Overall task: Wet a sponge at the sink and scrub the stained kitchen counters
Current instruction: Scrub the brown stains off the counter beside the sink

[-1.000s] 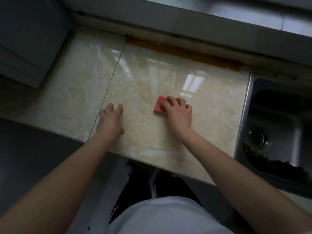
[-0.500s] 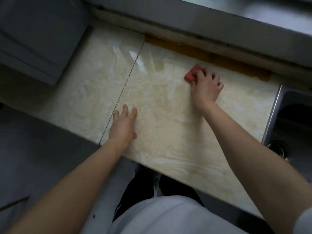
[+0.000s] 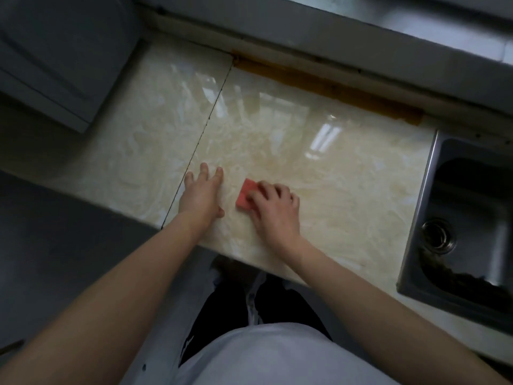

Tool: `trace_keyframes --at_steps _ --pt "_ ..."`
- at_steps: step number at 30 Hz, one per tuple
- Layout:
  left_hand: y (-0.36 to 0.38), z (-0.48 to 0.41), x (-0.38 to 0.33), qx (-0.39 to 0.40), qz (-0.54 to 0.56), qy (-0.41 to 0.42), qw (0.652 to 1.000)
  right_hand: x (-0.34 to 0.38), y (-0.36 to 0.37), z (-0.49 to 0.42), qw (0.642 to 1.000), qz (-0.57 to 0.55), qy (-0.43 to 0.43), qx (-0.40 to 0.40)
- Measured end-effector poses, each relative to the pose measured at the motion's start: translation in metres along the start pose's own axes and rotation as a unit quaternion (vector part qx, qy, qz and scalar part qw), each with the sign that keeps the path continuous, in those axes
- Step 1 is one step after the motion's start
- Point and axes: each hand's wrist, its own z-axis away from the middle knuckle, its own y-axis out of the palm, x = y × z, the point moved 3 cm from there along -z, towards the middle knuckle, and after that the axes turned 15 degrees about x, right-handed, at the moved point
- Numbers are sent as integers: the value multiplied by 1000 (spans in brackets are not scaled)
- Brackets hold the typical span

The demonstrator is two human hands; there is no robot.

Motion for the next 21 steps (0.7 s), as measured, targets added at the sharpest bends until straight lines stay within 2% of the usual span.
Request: trace_keyframes --at_steps 5,9,12,17,21 --pt "0 -1 3 -1 -30 23 999 36 36 56 998 37 -44 35" --pt "-4 2 16 -4 -3 74 997 51 47 77 997 42 -50 41" --pt "-9 7 35 -36 -17 116 992 54 51 78 997 40 -23 60" --pt "-11 9 70 -60 -81 109 989 61 51 71 999 28 22 42" --pt "-12 -1 86 -22 -96 94 991 63 43 47 997 7 81 0"
